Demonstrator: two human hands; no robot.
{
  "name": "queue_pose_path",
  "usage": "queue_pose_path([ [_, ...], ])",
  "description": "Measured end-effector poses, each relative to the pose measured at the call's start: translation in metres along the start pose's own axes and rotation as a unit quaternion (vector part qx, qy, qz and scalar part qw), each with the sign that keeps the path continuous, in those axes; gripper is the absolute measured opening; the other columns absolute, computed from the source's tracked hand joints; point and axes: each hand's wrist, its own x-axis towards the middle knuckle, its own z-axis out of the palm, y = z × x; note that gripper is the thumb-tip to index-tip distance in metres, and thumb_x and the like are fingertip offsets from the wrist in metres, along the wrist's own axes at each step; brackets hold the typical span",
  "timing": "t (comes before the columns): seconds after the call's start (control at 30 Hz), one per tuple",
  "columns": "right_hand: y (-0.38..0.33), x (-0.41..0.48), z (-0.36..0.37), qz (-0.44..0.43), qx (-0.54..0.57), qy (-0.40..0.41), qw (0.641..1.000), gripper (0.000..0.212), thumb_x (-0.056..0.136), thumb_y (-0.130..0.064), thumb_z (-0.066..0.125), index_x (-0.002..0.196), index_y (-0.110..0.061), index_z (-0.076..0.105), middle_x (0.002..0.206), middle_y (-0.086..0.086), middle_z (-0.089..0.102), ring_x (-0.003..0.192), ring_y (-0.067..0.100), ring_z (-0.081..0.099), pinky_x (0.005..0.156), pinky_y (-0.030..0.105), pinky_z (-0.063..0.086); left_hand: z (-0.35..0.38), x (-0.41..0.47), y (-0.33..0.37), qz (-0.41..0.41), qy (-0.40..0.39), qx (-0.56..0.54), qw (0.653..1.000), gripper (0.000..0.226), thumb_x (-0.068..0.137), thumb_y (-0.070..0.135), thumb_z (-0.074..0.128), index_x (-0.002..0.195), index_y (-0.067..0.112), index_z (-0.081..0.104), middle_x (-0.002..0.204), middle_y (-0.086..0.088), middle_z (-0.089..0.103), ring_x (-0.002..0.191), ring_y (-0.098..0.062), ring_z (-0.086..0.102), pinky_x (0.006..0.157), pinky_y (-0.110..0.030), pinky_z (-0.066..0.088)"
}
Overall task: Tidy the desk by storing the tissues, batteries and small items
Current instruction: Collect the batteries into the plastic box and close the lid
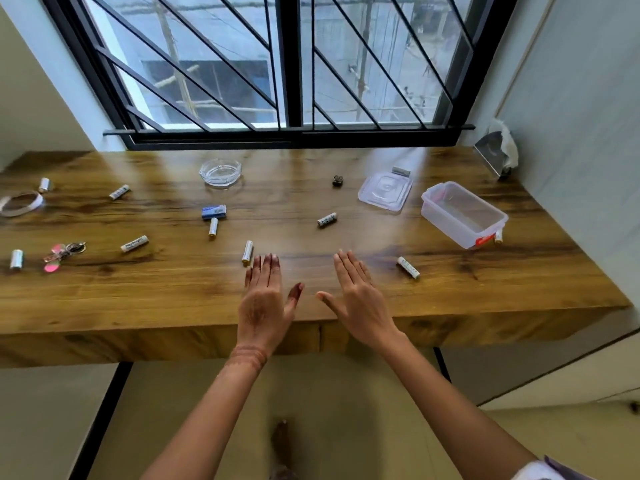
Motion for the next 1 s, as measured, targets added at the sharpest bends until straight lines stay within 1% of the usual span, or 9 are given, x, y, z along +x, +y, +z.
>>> queue_pose_path([
  [0.13,-0.013,0.053,-0.001,-0.011,0.041,0.012,0.999,0.073,0.092,-0.049,0.037,0.144,-0.003,0.016,0.154,0.013,0.015,0.144,0.021,0.006,0.114,0.026,0.0,-0.009,0.048,-0.02,-0.02,0.026,-0.041,0.999,0.067,0.091,0.035,0.053,0.138,-0.006,0.029,0.145,-0.023,0.033,0.139,-0.032,0.025,0.112,-0.033,0.01],
  [0.27,-0.025,0.122,0.007,-0.01,0.09,0.014,0.996,0.068,0.094,-0.04,0.044,0.145,-0.005,0.016,0.155,0.01,0.015,0.144,0.018,0.007,0.113,0.023,0.003,-0.01,0.107,-0.055,-0.048,0.04,-0.071,0.995,0.066,0.091,0.029,0.055,0.14,-0.005,0.028,0.148,-0.022,0.03,0.141,-0.031,0.022,0.113,-0.032,0.01],
  [0.43,-0.041,0.21,0.033,0.018,0.138,0.0,0.99,0.064,0.093,-0.031,0.051,0.144,-0.006,0.022,0.153,0.01,0.022,0.143,0.019,0.015,0.114,0.03,0.017,0.001,0.174,-0.107,-0.094,0.003,-0.108,0.99,0.068,0.089,0.023,0.056,0.142,-0.004,0.023,0.151,-0.019,0.026,0.143,-0.028,0.017,0.117,-0.035,0.013],
  [0.5,-0.049,0.245,0.047,0.032,0.161,-0.023,0.986,0.064,0.092,-0.029,0.052,0.144,-0.006,0.023,0.153,0.01,0.023,0.143,0.02,0.017,0.113,0.029,0.018,0.006,0.2,-0.13,-0.109,-0.012,-0.126,0.986,0.069,0.089,0.022,0.056,0.142,-0.004,0.022,0.151,-0.019,0.024,0.143,-0.028,0.016,0.118,-0.035,0.015],
  [0.63,-0.064,0.306,0.073,0.061,0.197,-0.07,0.976,0.071,0.089,-0.032,0.059,0.144,-0.006,0.022,0.153,0.01,0.024,0.141,0.02,0.021,0.112,0.028,0.019,0.022,0.246,-0.171,-0.153,-0.058,-0.152,0.975,0.074,0.09,0.024,0.056,0.145,-0.002,0.014,0.155,-0.016,0.015,0.145,-0.025,0.009,0.117,-0.03,0.01],
  [0.73,-0.07,0.342,0.09,0.088,0.219,-0.111,0.965,0.083,0.083,-0.034,0.065,0.145,-0.005,0.018,0.153,0.01,0.022,0.141,0.02,0.021,0.113,0.027,0.017,0.035,0.272,-0.195,-0.189,-0.088,-0.183,0.961,0.078,0.086,0.018,0.062,0.145,-0.001,0.015,0.154,-0.017,0.017,0.144,-0.025,0.013,0.114,-0.025,0.01],
  [0.9,-0.066,0.386,0.109,0.12,0.246,-0.161,0.948,0.1,0.072,-0.03,0.077,0.144,0.0,0.014,0.153,0.014,0.02,0.141,0.022,0.02,0.112,0.022,0.013,0.051,0.301,-0.223,-0.225,-0.138,-0.216,0.94,0.085,0.08,0.011,0.069,0.146,0.001,0.016,0.15,-0.019,0.028,0.138,-0.028,0.029,0.111,-0.024,0.019],
  [0.93,-0.065,0.393,0.113,0.119,0.248,-0.165,0.947,0.1,0.069,-0.027,0.079,0.143,0.001,0.017,0.152,0.016,0.024,0.14,0.023,0.023,0.11,0.02,0.014,0.054,0.305,-0.227,-0.226,-0.143,-0.216,0.939,0.085,0.08,0.01,0.069,0.146,0.002,0.017,0.15,-0.018,0.029,0.137,-0.028,0.03,0.109,-0.022,0.02],
  [1.0,-0.064,0.403,0.118,0.116,0.256,-0.157,0.947,0.091,0.065,-0.02,0.082,0.137,0.001,0.032,0.142,0.017,0.04,0.132,0.027,0.037,0.101,0.016,0.023,0.059,0.31,-0.231,-0.222,-0.142,-0.215,0.94,0.081,0.079,0.007,0.067,0.145,0.005,0.021,0.148,-0.016,0.034,0.135,-0.028,0.035,0.107,-0.02,0.021],
])
